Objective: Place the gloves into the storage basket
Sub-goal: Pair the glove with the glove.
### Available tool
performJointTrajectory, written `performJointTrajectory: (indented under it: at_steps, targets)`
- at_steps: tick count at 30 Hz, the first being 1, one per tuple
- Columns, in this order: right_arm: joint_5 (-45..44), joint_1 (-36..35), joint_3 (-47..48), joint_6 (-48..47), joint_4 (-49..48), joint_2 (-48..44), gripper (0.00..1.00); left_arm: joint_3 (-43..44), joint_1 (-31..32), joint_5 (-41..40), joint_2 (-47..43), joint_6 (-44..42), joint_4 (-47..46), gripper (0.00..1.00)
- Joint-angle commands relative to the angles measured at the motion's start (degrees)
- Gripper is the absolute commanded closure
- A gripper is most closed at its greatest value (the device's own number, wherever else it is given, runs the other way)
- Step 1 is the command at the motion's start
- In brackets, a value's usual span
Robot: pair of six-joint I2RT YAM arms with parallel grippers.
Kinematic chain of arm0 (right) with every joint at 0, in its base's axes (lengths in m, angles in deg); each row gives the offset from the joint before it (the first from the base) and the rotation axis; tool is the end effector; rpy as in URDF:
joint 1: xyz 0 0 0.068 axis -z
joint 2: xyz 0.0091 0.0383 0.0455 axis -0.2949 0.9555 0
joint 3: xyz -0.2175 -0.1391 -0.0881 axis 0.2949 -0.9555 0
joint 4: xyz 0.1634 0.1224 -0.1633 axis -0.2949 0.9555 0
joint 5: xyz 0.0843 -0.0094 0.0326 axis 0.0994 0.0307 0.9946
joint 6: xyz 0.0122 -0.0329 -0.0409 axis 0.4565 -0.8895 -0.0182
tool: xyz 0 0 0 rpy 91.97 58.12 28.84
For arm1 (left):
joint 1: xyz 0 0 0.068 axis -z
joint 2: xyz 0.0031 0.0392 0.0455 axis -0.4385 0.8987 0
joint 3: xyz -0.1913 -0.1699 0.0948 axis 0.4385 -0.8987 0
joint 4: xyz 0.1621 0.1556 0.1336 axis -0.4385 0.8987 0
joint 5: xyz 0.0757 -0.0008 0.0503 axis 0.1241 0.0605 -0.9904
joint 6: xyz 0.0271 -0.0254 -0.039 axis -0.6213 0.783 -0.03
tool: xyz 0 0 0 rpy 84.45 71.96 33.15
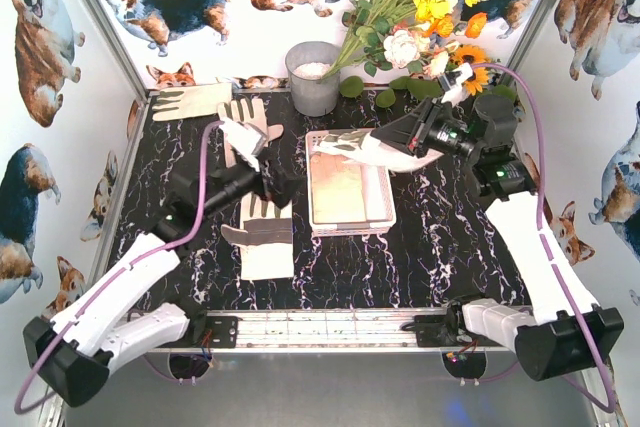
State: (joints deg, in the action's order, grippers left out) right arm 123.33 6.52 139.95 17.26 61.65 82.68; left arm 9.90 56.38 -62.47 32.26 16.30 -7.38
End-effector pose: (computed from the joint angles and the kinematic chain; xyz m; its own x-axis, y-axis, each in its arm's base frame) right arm 0.2318 0.0684 0.4046 -0.7553 0.4638 -0.4631 -0.3132 0.3652 0.8767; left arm 0.1837 -0.1184 0.3541 -0.1805 -0.0130 -0.9835 0.6947 0.7062 -0.1368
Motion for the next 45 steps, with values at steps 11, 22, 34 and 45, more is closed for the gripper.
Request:
performJointTrajectory:
  at_steps: [11,22,34,45]
  targets:
    - [11.6,-4.0,3.3,13.5,-18.9,3.1,1.00,4.8,8.2,5.3,11.9,3.3,-22.8,0.00]
    - [14.5,-4.2,-2.6,18.4,-28.9,3.2,1.00,3.7,11.8,5.0,15.7,10.8,-32.5,0.59]
    - [11.8,-2.3,2.8,-15.0,7.1,-4.1,0.30,8.3,11.5,-0.7,9.0,11.2,-5.3,1.00]
    - [5.6,-2.3,-1.5,-22.2,12.1,-6.8,0.28,10.8,11.0,-0.5,7.6,15.4,7.2,1.00]
